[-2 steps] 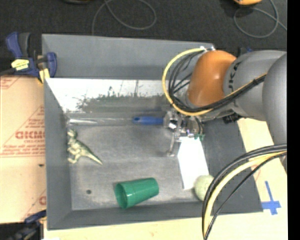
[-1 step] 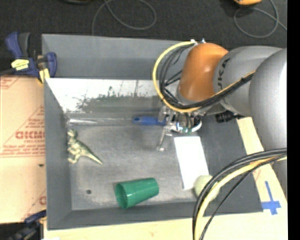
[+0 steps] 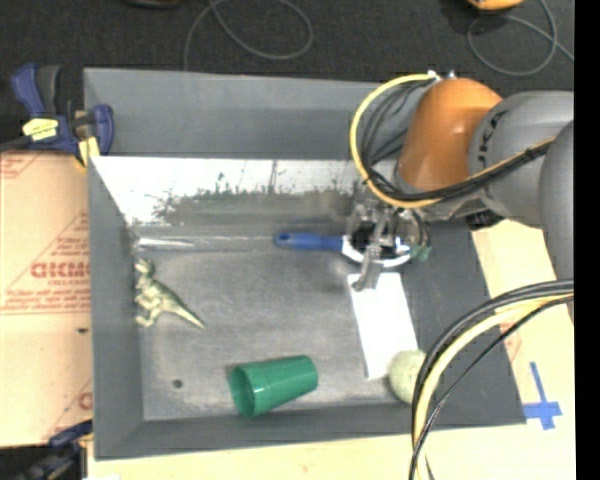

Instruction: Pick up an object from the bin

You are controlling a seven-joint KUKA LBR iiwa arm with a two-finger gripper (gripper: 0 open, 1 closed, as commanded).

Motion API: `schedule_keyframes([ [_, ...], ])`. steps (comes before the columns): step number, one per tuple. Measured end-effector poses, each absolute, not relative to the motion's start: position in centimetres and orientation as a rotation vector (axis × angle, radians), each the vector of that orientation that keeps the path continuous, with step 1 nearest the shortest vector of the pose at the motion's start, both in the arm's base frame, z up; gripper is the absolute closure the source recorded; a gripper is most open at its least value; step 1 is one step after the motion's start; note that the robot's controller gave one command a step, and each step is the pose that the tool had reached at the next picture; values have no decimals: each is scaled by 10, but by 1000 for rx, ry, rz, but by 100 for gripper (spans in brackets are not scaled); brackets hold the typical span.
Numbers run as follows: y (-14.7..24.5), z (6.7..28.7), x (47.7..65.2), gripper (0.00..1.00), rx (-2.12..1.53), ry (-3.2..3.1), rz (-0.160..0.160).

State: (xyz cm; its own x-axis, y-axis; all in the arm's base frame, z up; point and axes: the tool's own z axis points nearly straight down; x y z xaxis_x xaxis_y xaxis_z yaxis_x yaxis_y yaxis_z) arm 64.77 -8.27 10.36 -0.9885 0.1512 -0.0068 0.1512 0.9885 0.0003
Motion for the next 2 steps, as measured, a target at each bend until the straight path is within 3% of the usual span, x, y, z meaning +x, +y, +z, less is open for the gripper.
schedule_keyframes([
  [1, -102, 86, 641, 0, 586, 3073, 1],
  [2, -95, 76, 657, 100, 703, 3045, -2],
])
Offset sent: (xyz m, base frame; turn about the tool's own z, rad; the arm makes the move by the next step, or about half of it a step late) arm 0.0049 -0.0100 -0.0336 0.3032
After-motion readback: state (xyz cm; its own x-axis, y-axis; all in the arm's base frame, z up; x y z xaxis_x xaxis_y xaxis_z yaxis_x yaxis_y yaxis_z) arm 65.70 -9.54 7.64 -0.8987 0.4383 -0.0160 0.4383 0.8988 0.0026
